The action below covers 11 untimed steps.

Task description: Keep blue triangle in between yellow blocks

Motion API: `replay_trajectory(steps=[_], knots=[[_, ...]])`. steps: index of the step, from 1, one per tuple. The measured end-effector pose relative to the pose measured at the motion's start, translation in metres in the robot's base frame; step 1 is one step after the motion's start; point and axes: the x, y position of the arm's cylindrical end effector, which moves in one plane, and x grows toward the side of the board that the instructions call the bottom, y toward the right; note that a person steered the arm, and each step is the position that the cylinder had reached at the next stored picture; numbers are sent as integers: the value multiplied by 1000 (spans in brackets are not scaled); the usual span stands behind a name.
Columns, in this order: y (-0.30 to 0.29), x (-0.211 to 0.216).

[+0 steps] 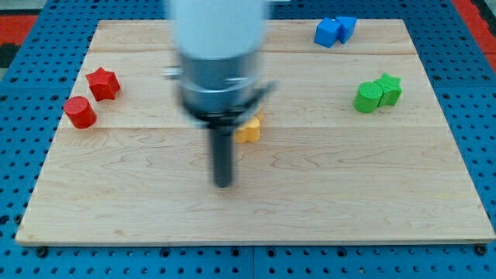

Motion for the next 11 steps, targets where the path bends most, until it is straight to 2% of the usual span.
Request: replay_trajectory(steps=[1, 2, 3, 4, 5, 6, 8, 9, 10, 11], knots=[[-112, -52], [-146, -108], [-148, -54], [-185, -65], [-185, -133], [-169, -164], [-137, -187], [-120, -214], [-84, -258], [-92, -268]])
